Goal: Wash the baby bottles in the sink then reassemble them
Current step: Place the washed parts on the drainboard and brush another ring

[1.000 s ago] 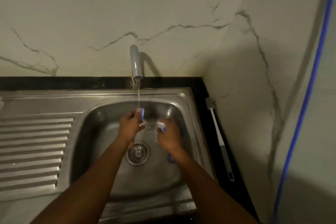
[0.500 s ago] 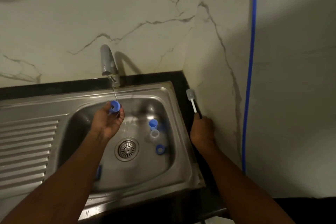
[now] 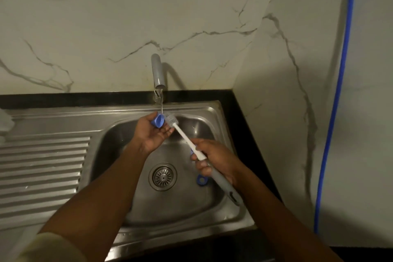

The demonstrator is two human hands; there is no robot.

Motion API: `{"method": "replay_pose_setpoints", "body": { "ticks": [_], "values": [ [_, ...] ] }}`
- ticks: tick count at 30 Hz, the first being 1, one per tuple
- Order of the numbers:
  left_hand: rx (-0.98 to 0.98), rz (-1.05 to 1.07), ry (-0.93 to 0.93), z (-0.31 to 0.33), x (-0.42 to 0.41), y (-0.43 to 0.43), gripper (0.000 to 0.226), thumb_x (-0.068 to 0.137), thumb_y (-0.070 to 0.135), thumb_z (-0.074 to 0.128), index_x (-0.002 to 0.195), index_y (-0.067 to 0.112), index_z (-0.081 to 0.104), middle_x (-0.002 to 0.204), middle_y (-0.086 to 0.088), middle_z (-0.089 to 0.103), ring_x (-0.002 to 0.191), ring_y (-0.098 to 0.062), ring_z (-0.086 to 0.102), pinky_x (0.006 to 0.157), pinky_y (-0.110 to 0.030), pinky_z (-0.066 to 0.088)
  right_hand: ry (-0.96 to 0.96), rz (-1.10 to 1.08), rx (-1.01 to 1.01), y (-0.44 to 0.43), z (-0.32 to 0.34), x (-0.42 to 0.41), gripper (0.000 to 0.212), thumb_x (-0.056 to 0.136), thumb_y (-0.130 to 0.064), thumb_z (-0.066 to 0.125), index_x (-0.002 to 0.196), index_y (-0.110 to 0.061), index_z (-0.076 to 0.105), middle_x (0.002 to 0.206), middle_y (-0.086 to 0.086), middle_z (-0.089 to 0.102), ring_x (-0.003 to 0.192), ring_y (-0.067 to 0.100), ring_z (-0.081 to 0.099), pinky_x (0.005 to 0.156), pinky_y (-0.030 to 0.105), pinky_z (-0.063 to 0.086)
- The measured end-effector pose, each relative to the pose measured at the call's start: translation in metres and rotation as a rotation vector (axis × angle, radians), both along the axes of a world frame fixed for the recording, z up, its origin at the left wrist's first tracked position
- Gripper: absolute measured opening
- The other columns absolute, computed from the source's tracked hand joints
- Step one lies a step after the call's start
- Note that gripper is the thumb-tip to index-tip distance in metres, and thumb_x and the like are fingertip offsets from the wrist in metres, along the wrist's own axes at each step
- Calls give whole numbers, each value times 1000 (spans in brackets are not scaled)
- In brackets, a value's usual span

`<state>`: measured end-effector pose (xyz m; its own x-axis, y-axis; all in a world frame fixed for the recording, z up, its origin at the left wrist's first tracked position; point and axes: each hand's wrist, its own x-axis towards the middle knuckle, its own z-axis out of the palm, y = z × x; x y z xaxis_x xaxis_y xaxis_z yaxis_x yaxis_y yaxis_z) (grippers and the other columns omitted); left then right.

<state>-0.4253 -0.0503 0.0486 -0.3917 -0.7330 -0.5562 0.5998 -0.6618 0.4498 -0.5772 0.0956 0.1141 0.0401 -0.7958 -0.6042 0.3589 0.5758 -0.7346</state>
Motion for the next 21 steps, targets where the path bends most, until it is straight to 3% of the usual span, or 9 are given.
{"method": "replay_pose_setpoints", "body": {
  "ticks": [4,7,8,10,12,14,16,19,21],
  "values": [
    [-20,-83,34,1,-3,-7,23,99,25,49,100,5,61,90,-12,63,89,-23,64,101,-43,49,-437,-9,132,-7,-3,15,16,98,-13,37,109,-13,48,67,0,41,38,2,35,28,12,29],
    [1,-71,34,0,1,-10,33,100,34,48,113,5,57,92,-11,61,84,-21,62,98,-43,50,-434,-35,179,-6,-2,18,16,99,-15,40,113,-14,47,63,0,43,38,2,36,29,13,29],
    [3,-76,3,-2,3,-12,35,100,32,47,121,5,56,93,-12,60,85,-22,62,98,-43,50,-301,-20,162,-4,-3,18,21,100,-14,39,118,-14,50,63,1,44,38,2,36,30,14,29],
    [-19,-95,-101,-6,5,-12,36,101,25,49,129,3,53,95,-15,60,91,-25,62,98,-44,52,288,86,44,0,-5,19,33,102,-14,39,129,-17,58,67,6,53,43,8,47,37,19,36],
    [-66,-99,-220,-7,4,-13,30,99,23,59,121,3,57,102,-17,61,99,-28,63,94,-45,55,1019,301,-110,0,-11,21,39,102,-19,42,137,-27,57,93,11,66,73,22,66,59,25,48],
    [-88,-77,-328,-9,5,-15,33,89,26,72,112,4,62,107,-18,65,98,-30,67,85,-45,59,1360,476,-181,1,-17,30,44,101,-23,39,143,-33,46,112,11,62,96,30,64,78,31,50],
    [-106,-95,-390,-8,11,-19,37,85,28,76,111,5,64,102,-17,66,88,-29,68,82,-44,60,1178,426,-251,5,-17,42,40,101,-20,39,138,-26,53,93,7,61,77,23,62,69,33,53],
    [-96,-148,-292,-10,14,-24,53,82,30,75,125,4,59,104,-16,63,86,-25,65,82,-45,59,291,116,-47,1,-7,41,33,102,-14,43,130,-17,59,66,3,50,44,9,41,38,20,34],
    [-65,-92,-173,-7,9,-25,49,80,22,74,124,5,60,110,-14,64,97,-25,67,87,-43,59,76,40,0,0,-7,38,32,102,-13,44,129,-21,60,65,3,49,43,7,38,36,17,28]
  ]
}}
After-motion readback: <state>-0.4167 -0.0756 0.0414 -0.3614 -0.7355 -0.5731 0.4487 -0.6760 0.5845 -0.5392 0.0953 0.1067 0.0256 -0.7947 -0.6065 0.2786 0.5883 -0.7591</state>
